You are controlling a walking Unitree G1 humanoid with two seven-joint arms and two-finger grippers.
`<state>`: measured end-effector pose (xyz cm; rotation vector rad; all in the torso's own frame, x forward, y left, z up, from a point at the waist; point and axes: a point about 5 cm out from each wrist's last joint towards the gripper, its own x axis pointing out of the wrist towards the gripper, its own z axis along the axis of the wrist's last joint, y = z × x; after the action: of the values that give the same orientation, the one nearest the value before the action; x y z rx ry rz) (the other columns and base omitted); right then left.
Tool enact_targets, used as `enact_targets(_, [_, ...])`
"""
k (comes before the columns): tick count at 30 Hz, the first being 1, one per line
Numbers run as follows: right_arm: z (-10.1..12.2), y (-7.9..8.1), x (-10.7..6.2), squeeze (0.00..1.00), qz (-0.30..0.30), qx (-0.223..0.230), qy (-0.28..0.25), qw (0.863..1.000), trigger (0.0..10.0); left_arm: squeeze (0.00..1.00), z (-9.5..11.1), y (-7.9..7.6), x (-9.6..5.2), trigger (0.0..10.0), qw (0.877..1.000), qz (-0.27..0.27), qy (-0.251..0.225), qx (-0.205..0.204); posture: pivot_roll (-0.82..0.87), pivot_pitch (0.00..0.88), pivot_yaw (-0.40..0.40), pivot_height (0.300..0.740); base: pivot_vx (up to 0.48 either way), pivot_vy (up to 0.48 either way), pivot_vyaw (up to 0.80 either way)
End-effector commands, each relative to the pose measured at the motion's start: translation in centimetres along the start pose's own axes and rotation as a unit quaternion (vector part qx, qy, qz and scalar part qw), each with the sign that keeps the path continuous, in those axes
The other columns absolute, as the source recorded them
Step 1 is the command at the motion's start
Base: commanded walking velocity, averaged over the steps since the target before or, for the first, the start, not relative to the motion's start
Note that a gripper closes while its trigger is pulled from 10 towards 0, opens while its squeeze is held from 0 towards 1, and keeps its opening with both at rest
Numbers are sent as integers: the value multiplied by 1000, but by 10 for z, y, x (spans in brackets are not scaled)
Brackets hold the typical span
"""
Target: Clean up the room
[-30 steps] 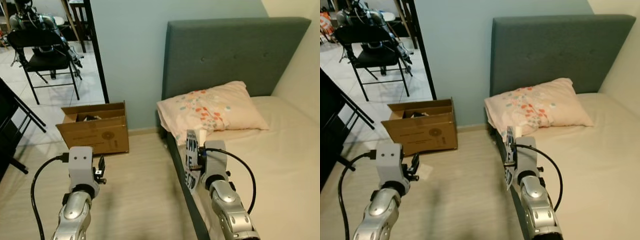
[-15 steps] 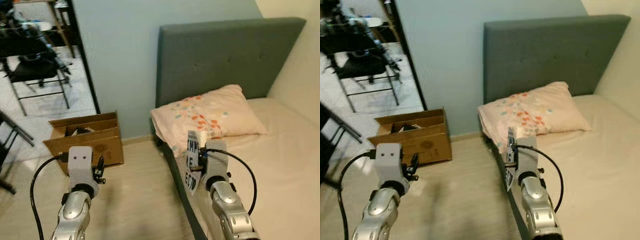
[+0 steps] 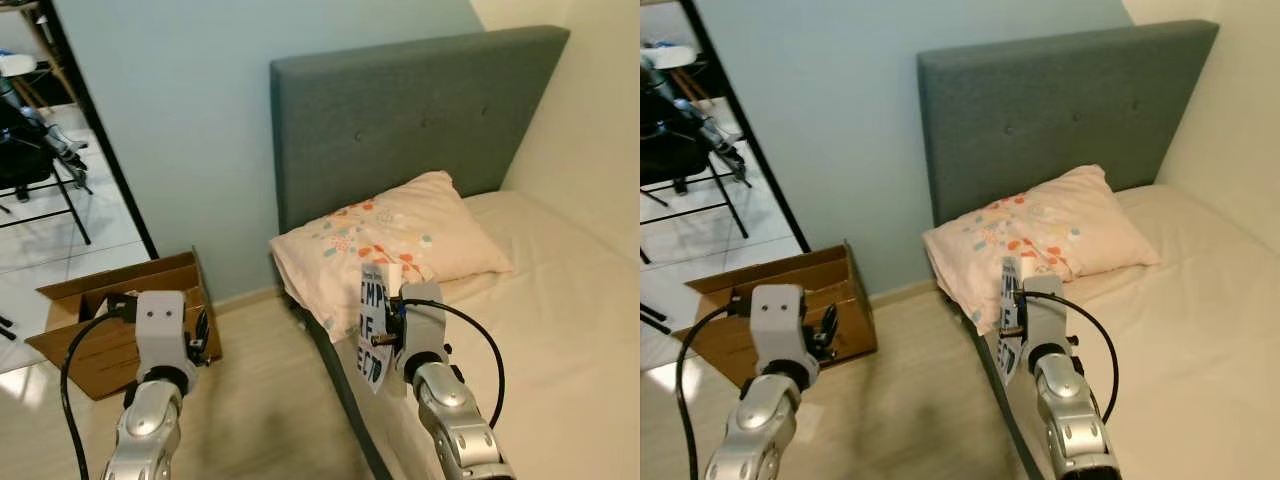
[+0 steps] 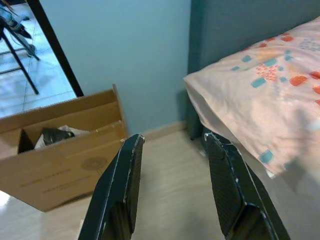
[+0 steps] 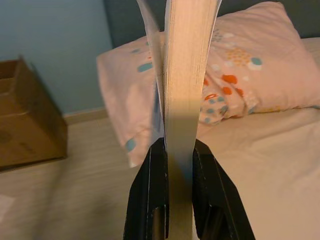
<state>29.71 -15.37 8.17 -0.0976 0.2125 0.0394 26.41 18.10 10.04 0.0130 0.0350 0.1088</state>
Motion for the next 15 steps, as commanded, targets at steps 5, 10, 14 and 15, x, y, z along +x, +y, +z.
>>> enact_targets(5, [4, -1, 0, 0, 2, 5, -10, 1000, 10000, 0, -3, 2, -2, 10000, 1000, 3, 8, 4, -65, 94, 5, 740, 340, 0, 0])
enact_targets(10, [4, 0, 0, 0, 5, 6, -10, 1000, 10000, 0, -2, 2, -2, 10000, 1000, 4, 8, 4, -64, 93, 5, 740, 329, 0, 0])
enact_targets(14, [4, 0, 0, 0, 6, 6, -9, 1000, 10000, 0, -2, 2, -2, 10000, 1000, 4, 8, 4, -64, 94, 5, 740, 322, 0, 0])
enact_targets(15, [4, 1, 0, 0, 7, 6, -9, 1000, 10000, 0, -2, 2, -2, 10000, 1000, 4, 8, 4, -64, 95, 6, 740, 304, 0, 0])
